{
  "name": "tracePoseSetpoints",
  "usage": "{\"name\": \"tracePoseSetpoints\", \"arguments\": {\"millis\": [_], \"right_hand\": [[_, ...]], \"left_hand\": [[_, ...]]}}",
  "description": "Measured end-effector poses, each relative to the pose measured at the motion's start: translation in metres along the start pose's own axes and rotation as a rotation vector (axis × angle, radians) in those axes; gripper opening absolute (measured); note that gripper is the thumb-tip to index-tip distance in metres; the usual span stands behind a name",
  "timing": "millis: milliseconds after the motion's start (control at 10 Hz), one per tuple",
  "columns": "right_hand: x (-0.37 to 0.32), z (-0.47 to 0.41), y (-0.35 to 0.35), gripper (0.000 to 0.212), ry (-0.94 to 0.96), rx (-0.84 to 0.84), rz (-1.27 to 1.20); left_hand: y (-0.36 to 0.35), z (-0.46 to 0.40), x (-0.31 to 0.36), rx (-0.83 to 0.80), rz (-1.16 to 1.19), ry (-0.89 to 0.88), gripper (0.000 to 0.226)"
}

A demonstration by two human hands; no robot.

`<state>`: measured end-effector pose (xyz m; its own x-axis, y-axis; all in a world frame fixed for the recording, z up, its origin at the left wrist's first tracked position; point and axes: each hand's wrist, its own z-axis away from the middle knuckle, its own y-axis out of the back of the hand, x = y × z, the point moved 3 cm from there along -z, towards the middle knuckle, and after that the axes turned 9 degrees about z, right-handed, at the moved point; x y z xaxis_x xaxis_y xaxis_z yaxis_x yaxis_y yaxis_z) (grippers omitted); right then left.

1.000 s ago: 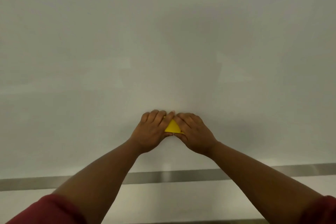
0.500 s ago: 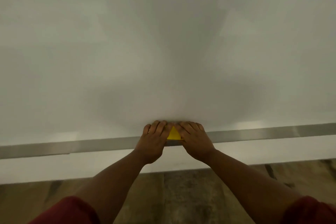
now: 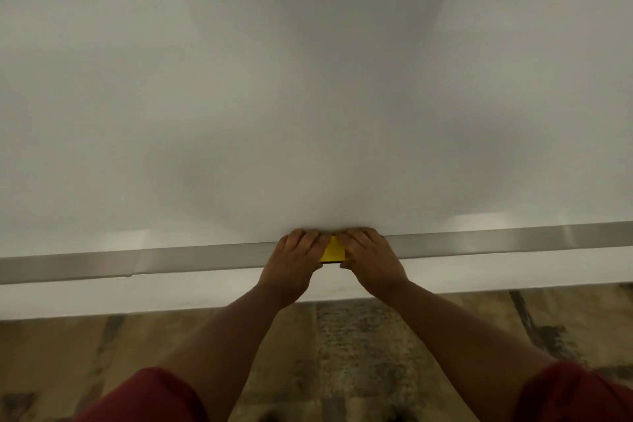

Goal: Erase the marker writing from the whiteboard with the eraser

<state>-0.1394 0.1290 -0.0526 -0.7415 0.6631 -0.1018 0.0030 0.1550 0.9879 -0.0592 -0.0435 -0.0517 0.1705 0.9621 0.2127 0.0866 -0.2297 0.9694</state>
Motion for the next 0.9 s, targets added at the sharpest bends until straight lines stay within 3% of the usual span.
{"name": "tracePoseSetpoints", "arguments": {"millis": [300,500,700,800,900], "right_hand": [[-0.004,0.003,-0.006,0.052,0.032,0.041,0.041],[-0.006,0.009,-0.012,0.056,0.055,0.044,0.065],[-0.015,0.028,-0.02,0.072,0.04,-0.199,0.151],[-0.016,0.03,-0.006,0.072,0.043,-0.171,0.178],[-0.02,0.026,0.025,0.068,0.038,0.003,0.213]], "left_hand": [[-0.015,0.003,-0.002,0.018,0.034,0.046,0.067],[-0.012,0.002,0.013,-0.013,-0.04,0.055,0.073],[-0.016,0.011,0.028,-0.129,-0.014,0.114,0.065],[-0.005,0.012,0.034,-0.059,-0.005,0.098,0.067],[0.024,0.004,0.042,0.094,0.019,0.079,0.063]]}}
